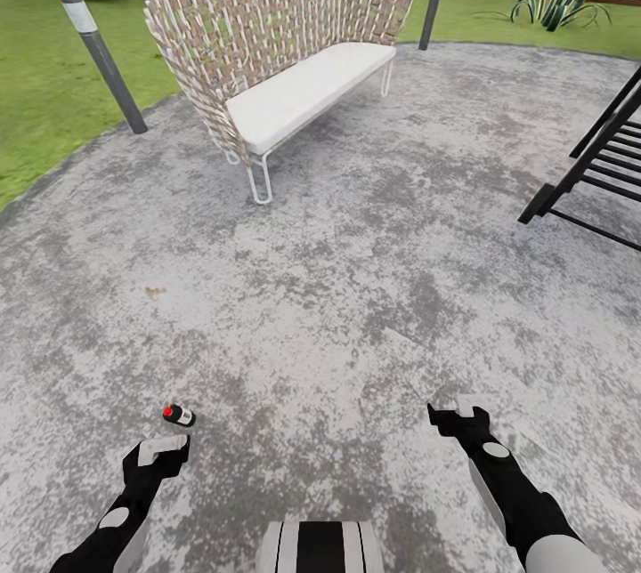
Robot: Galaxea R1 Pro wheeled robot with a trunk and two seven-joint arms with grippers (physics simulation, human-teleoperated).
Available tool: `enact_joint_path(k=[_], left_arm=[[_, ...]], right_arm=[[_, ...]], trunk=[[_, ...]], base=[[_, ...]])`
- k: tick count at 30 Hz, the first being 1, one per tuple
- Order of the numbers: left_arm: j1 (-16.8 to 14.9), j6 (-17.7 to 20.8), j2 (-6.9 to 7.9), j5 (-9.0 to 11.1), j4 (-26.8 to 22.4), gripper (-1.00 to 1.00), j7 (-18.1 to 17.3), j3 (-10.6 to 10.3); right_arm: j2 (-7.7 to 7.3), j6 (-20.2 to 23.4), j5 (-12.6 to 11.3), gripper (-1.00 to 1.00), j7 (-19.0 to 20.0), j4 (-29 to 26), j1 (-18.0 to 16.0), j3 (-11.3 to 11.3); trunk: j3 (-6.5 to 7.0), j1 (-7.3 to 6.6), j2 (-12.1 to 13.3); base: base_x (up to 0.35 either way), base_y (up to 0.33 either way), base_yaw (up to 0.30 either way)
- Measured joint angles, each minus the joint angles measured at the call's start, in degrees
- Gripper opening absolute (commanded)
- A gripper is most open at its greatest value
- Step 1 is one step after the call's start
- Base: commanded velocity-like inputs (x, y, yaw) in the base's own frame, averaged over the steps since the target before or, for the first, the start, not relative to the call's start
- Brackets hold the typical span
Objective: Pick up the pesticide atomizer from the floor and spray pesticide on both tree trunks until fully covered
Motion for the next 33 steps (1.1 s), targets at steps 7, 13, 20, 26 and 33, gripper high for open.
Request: enact_joint_path(k=[7,13,20,26,33], left_arm=[[0.00,0.00,0.00,0.00,0.00,1.00,0.01,0.00],[0.00,0.00,0.00,0.00,0.00,1.00,0.01,0.00],[0.00,0.00,0.00,0.00,0.00,1.00,0.01,0.00],[0.00,0.00,0.00,0.00,0.00,1.00,0.01,0.00],[0.00,-0.01,0.00,0.00,0.00,1.00,0.01,0.00]], right_arm=[[0.00,0.00,0.03,1.00,0.00,0.00,0.00,0.00],[0.00,-0.03,0.03,1.00,0.00,0.00,0.00,0.00],[0.00,-0.03,0.03,1.00,0.00,0.00,0.00,0.00],[0.00,-0.03,0.03,1.00,0.00,0.00,0.00,0.00],[0.00,-0.03,0.03,1.00,0.00,0.00,0.00,0.00]], trunk=[[0.00,-0.01,0.00],[0.00,0.00,0.00],[0.00,-0.01,0.00],[0.00,0.00,0.00],[0.00,-0.01,0.00]], base=[[0.069,0.052,0.000],[0.013,0.007,0.000],[0.131,0.000,0.000],[0.028,0.000,0.000],[0.031,0.000,0.000]])
